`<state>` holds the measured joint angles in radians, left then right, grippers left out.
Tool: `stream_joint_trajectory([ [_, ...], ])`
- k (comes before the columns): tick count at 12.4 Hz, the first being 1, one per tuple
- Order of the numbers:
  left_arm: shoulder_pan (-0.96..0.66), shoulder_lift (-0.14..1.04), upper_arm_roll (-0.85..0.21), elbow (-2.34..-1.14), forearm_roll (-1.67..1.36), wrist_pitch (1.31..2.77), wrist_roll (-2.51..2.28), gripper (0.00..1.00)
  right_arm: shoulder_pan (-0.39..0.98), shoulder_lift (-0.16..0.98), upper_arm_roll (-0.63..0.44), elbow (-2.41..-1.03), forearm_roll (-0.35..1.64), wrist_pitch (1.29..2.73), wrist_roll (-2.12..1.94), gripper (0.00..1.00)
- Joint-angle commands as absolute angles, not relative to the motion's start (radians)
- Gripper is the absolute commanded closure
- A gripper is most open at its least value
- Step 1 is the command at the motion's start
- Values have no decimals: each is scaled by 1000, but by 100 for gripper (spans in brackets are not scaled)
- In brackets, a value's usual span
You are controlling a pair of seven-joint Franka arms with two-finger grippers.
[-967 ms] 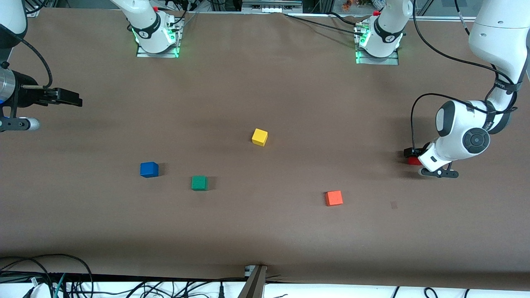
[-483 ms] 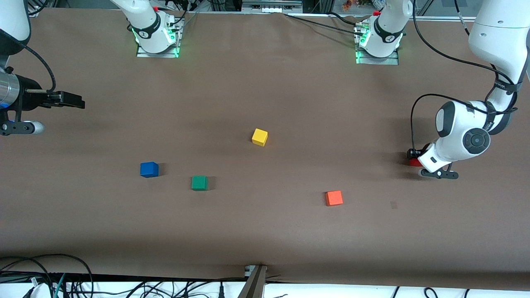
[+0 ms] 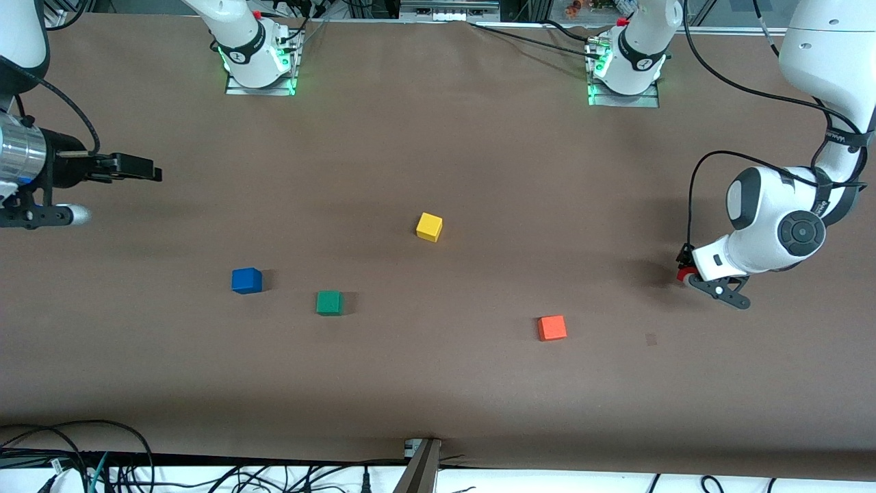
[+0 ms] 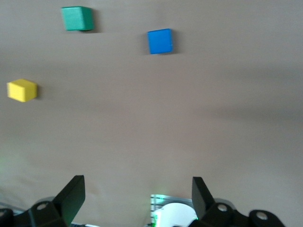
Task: Pass red block to right arm, stack on blue
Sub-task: 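Lower the left gripper onto the red cube and grasp it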
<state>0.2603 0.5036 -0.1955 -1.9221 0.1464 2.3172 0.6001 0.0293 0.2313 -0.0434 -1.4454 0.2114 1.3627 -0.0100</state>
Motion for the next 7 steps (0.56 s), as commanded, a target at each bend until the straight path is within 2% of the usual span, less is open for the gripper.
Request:
stream_joint_trajectory([
  [1, 268, 500, -241, -1901, -69, 2287, 896, 91, 26, 300, -40, -1420, 378, 1353, -20, 0],
  [4, 267, 514, -255, -1901, -444, 2264, 1298, 93, 25, 394, -40, -1420, 628, 1354, -37, 0],
  [7, 259, 540, -265, -1875, -771, 2142, 1640, 95, 18, 480, -40, -1422, 834, 1353, -89, 0],
])
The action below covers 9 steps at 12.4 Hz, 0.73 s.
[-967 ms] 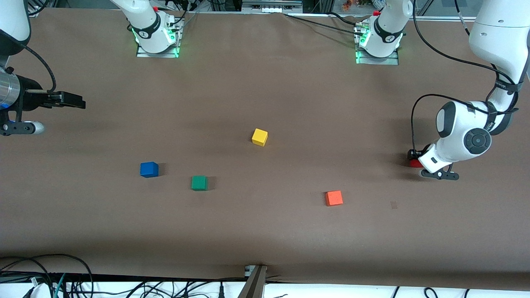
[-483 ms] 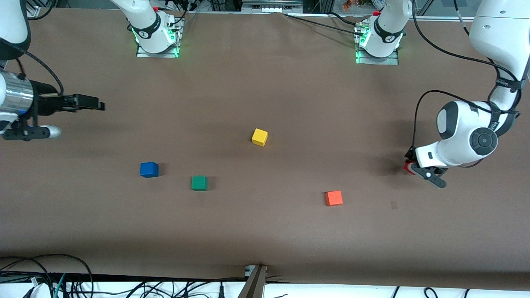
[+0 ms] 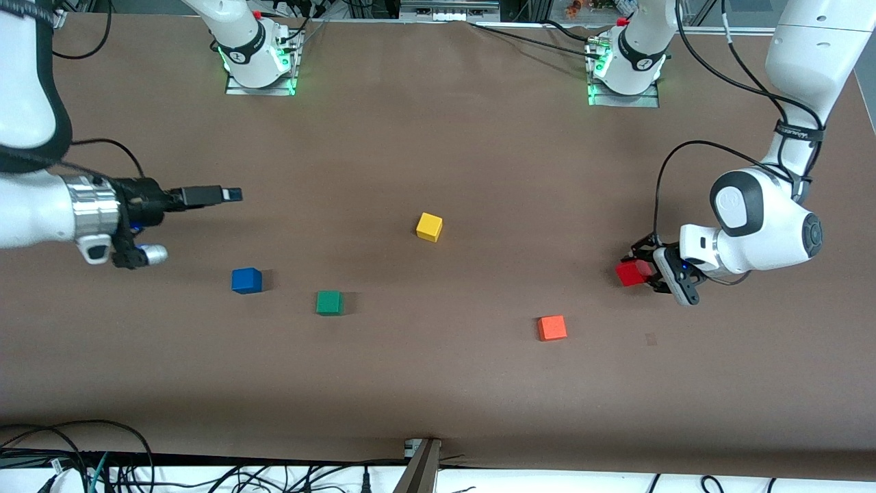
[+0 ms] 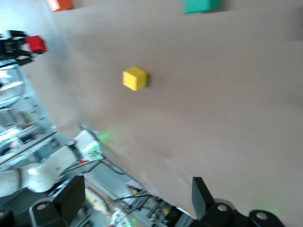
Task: Pass red block to right arm, stack on blue
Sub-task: 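Carry the red cube toward the right gripper while the right gripper approaches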
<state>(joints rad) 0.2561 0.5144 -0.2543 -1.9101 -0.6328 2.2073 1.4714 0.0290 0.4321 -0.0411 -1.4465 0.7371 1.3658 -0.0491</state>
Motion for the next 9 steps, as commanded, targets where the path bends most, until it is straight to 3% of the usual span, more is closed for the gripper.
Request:
stream_joint_trajectory([
  [1, 255, 548, -281, -1867, -873, 2105, 1720, 96, 20, 506, -40, -1422, 895, 1354, -100, 0],
  [4, 252, 567, -398, -1832, -1035, 2069, 1863, 100, 56, 589, -40, -1425, 1076, 1399, -107, 0],
  [6, 253, 598, -483, -1746, -1112, 2071, 1910, 100, 106, 629, -40, -1430, 1181, 1463, -139, 0],
  [9, 188, 603, -540, -1701, -1324, 2094, 1914, 99, 184, 661, -40, -1471, 1302, 1570, -222, 0],
])
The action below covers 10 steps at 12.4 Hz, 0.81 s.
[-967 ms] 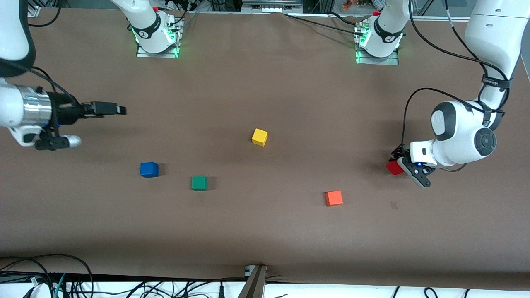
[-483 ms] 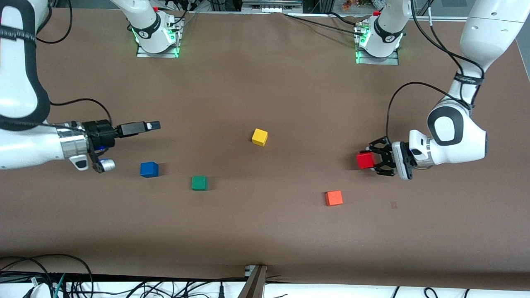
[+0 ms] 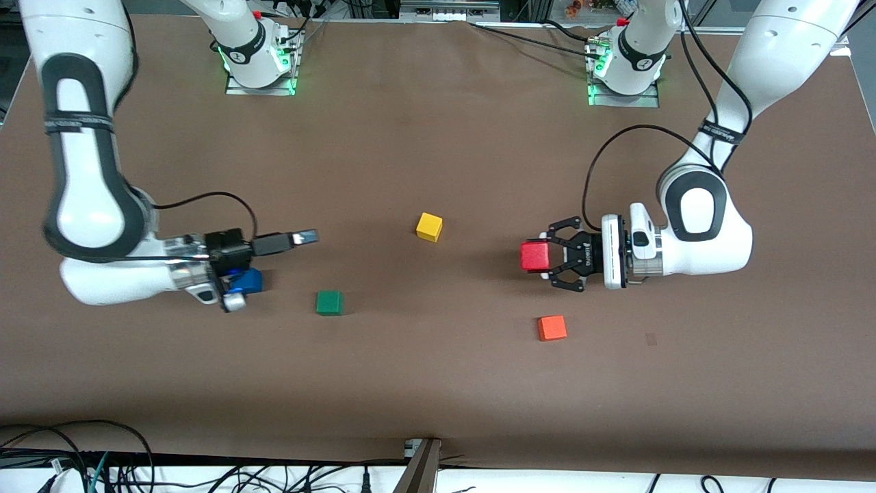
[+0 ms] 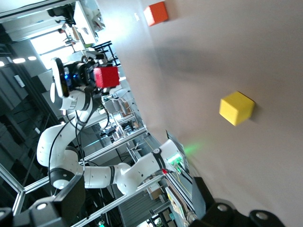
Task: Pass red block to right arm, stack on blue
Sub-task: 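Carry the red cube toward the right gripper while the right gripper approaches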
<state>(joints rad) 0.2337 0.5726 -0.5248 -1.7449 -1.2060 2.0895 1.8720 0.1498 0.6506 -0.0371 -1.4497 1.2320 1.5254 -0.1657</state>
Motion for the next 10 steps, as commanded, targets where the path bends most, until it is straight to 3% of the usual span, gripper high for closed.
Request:
stream_joint_trajectory([
  [1, 155, 600, -541, -1692, -1366, 2147, 1946, 99, 205, 661, -40, -1483, 1348, 1600, -233, 0],
  [3, 73, 600, -546, -1684, -1495, 2253, 2052, 95, 230, 661, -40, -1483, 1411, 1640, -233, 0],
  [7, -73, 603, -545, -1683, -1751, 2391, 2184, 96, 307, 661, -40, -1483, 1526, 1747, -233, 0],
  [10, -153, 604, -542, -1666, -1865, 2482, 2189, 95, 316, 653, -40, -1485, 1537, 1749, -250, 0],
])
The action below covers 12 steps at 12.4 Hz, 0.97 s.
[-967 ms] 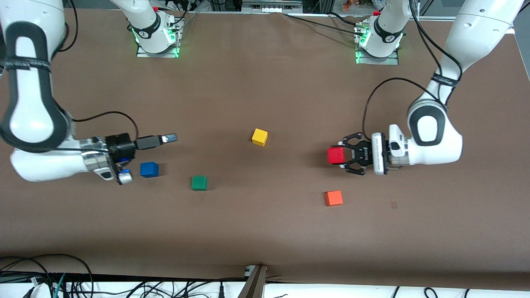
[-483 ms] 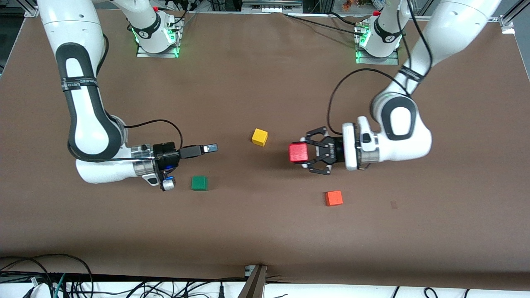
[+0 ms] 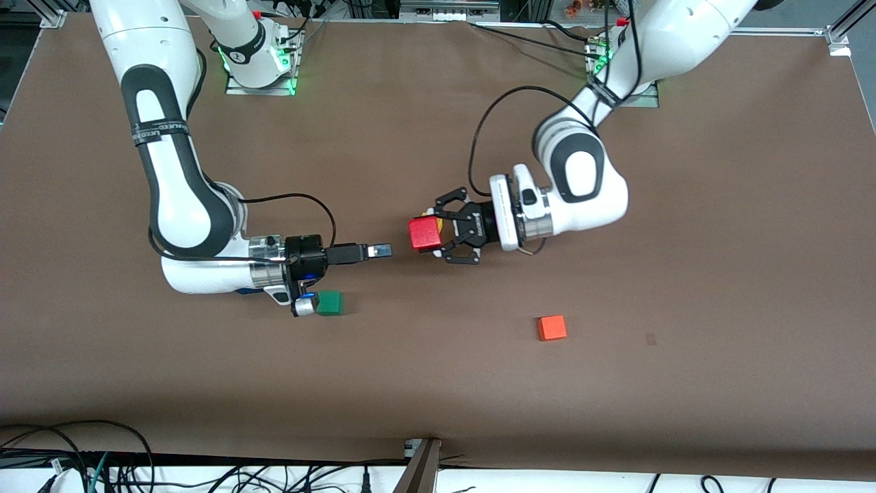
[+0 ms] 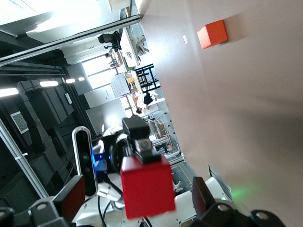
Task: Pass red block to right arm, stack on blue
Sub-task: 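Carry the red cube toward the right gripper while the right gripper approaches, then grasp the red cube with the right gripper, open the left gripper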
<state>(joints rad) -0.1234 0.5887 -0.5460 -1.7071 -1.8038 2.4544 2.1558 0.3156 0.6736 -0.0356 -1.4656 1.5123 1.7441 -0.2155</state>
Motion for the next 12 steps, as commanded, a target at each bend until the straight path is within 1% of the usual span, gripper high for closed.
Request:
stream_joint_trajectory([
  [1, -159, 606, -541, -1660, -1870, 2485, 2194, 96, 319, 653, -40, -1483, 1537, 1752, -256, 0],
  [6, -201, 618, -540, -1637, -1922, 2513, 2194, 96, 342, 644, -40, -1515, 1536, 1752, -284, 0],
  [9, -202, 618, -540, -1629, -1927, 2513, 2194, 98, 345, 612, -40, -1563, 1534, 1747, -285, 1],
  [10, -202, 617, -540, -1631, -1933, 2513, 2194, 98, 345, 604, -40, -1572, 1532, 1744, -285, 9],
  [11, -202, 615, -541, -1629, -1936, 2513, 2186, 99, 345, 589, -40, -1581, 1526, 1743, -284, 13],
  [12, -201, 614, -541, -1629, -1936, 2513, 2183, 100, 344, 577, -40, -1594, 1522, 1737, -278, 13],
])
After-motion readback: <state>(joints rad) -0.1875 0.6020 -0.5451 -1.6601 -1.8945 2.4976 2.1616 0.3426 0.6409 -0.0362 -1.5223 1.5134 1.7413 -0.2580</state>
